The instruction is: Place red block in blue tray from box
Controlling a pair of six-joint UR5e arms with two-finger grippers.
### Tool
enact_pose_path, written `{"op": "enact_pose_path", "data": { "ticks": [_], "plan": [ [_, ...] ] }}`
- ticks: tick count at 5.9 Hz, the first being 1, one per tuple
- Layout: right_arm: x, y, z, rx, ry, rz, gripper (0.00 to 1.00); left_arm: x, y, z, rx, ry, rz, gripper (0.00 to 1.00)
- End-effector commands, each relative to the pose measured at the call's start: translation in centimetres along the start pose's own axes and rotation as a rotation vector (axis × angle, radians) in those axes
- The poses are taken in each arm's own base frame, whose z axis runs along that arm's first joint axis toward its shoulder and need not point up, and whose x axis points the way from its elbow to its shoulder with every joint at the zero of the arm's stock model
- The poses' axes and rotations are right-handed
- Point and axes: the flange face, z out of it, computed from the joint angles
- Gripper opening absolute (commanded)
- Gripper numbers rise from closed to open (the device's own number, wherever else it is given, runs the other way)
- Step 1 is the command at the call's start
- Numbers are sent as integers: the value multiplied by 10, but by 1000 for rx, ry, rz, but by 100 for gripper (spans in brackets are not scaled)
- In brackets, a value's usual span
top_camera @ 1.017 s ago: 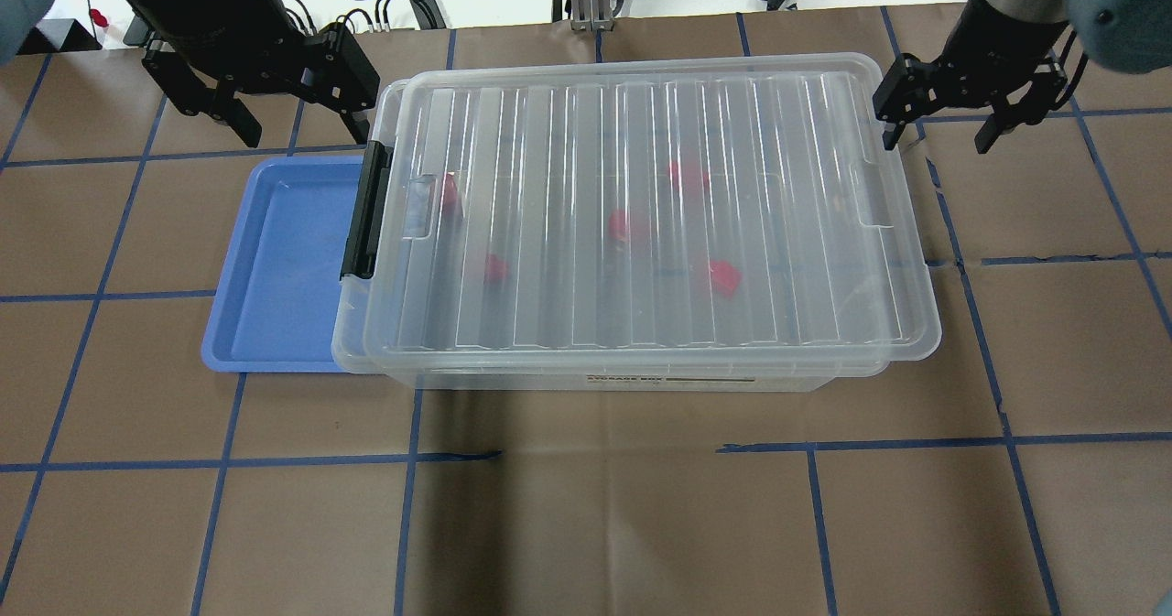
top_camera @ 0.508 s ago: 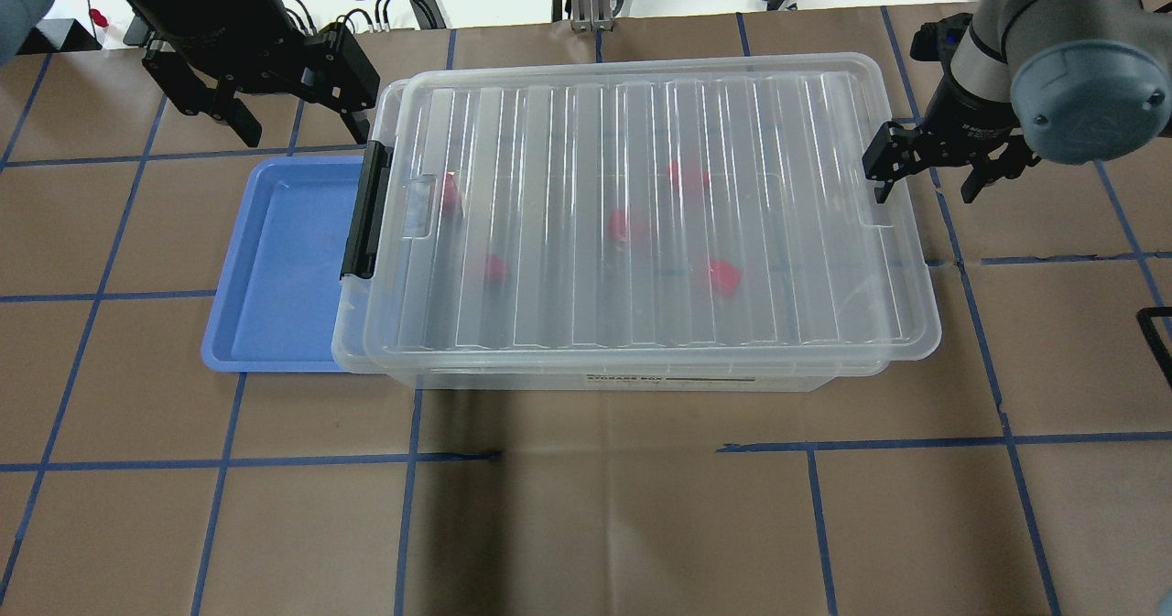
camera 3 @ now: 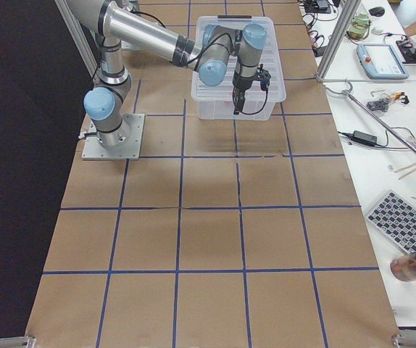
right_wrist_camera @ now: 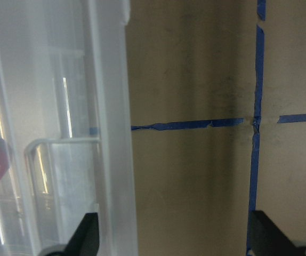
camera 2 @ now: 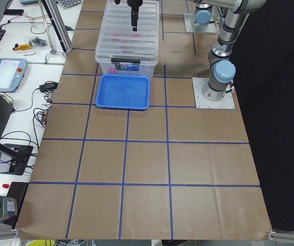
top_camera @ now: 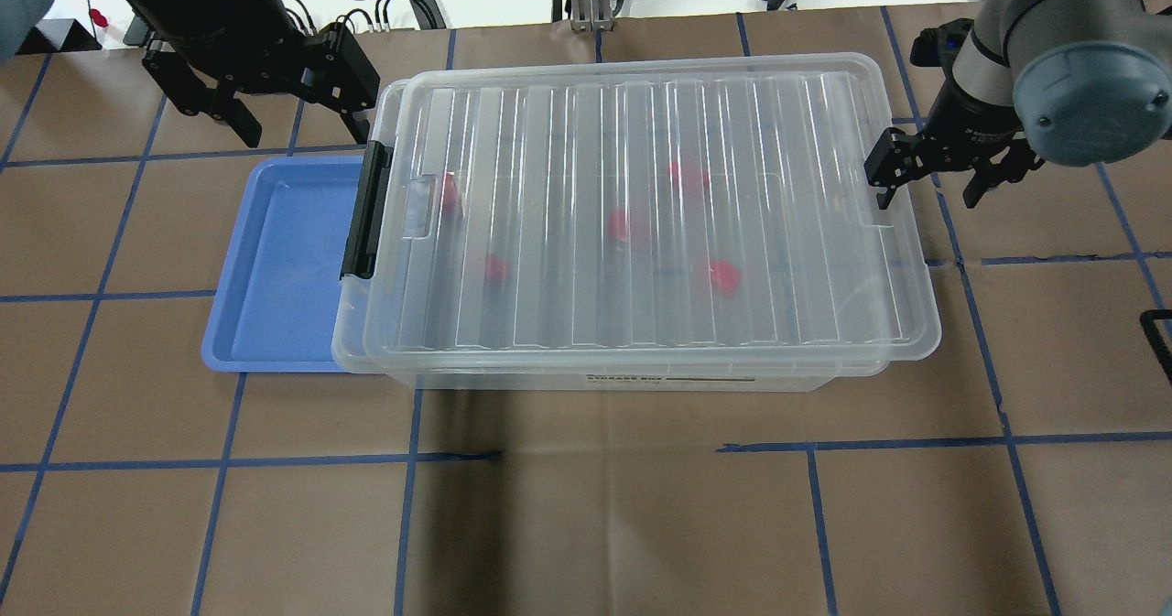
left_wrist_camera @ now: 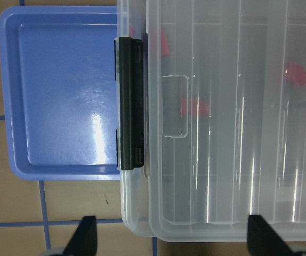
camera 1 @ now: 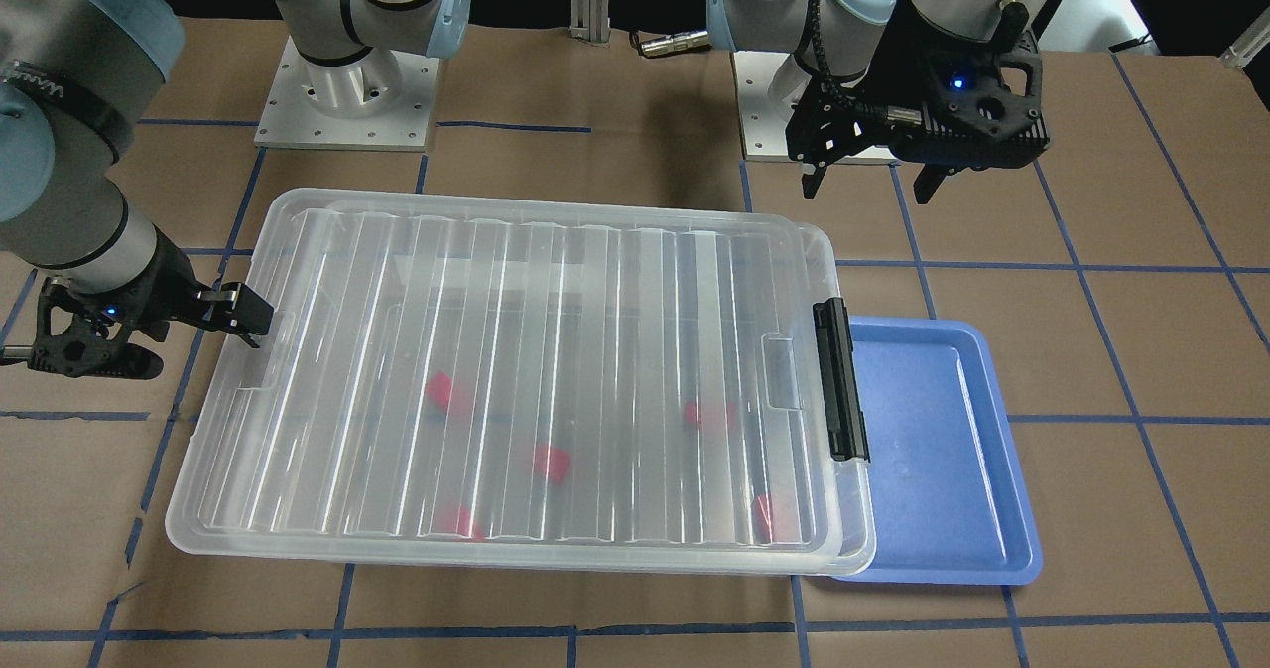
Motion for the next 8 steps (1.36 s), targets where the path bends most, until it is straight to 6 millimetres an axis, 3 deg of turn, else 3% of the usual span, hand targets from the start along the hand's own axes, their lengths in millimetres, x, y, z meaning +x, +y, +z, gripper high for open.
{"op": "enact_pose_path", "data": {
  "ticks": [1, 4, 6, 8],
  "plan": [
    [33, -1, 1, -3, -6, -13, 100, 0, 0, 0, 1, 0, 0, 98],
    [41, -2, -2, 4, 25, -87, 100, 0, 0, 0, 0, 0, 0, 98],
    [73, -1, -1, 0, 18, -65, 100, 0, 0, 0, 0, -1, 0, 98],
    [85, 0, -2, -2, 42, -109, 100, 0, 0, 0, 0, -1, 0, 98]
  ]
}}
